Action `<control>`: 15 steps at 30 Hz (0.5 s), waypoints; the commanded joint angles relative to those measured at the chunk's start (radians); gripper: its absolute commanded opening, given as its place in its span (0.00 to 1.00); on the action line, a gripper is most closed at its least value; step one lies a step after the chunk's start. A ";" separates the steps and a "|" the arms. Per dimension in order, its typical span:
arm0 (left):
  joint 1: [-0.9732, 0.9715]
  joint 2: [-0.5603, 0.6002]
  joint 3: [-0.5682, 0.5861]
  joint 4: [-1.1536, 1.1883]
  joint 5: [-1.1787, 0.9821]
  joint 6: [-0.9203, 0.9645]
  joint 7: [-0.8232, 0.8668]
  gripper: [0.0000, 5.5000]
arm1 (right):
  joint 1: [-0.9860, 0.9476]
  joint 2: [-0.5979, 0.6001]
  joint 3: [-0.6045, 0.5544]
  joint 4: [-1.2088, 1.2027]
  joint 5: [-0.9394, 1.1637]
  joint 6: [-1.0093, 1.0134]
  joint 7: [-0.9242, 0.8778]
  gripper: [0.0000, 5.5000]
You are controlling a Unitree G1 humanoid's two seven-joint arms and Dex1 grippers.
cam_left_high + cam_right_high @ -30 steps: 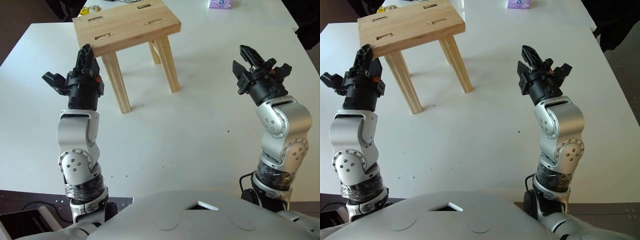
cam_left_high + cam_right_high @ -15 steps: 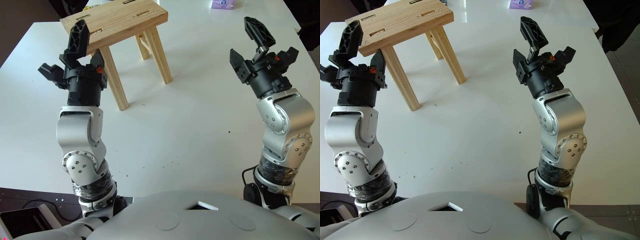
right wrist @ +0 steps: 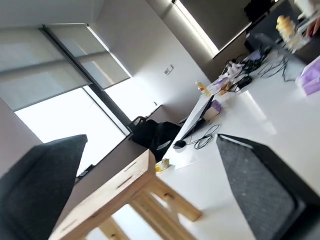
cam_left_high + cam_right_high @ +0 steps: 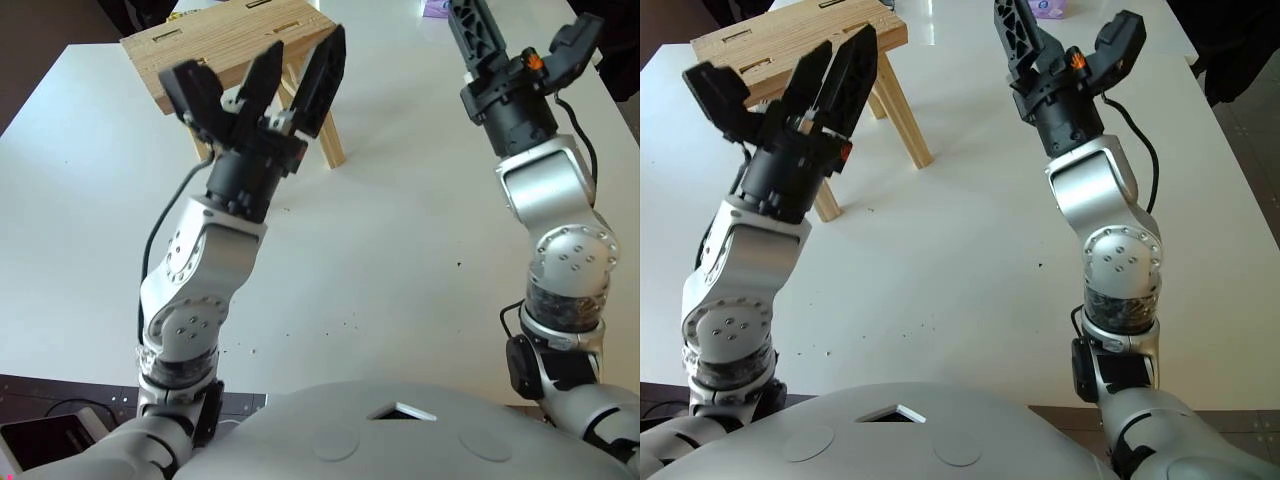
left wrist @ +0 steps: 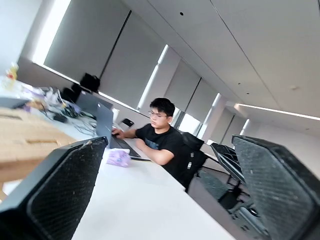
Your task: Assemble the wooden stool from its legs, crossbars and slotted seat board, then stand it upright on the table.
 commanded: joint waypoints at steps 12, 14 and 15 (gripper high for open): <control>-0.252 -0.158 -0.040 0.367 0.767 -0.159 0.101 0.83 | -0.253 0.172 0.146 0.374 -0.874 -0.289 0.053 0.85; -0.267 -0.175 -0.021 0.377 0.773 -0.167 0.080 0.79 | -0.282 0.213 0.124 0.390 -0.906 -0.290 0.033 0.85; -0.276 -0.177 -0.012 0.382 0.776 -0.170 0.064 0.77 | -0.295 0.232 0.114 0.397 -0.919 -0.289 0.024 0.85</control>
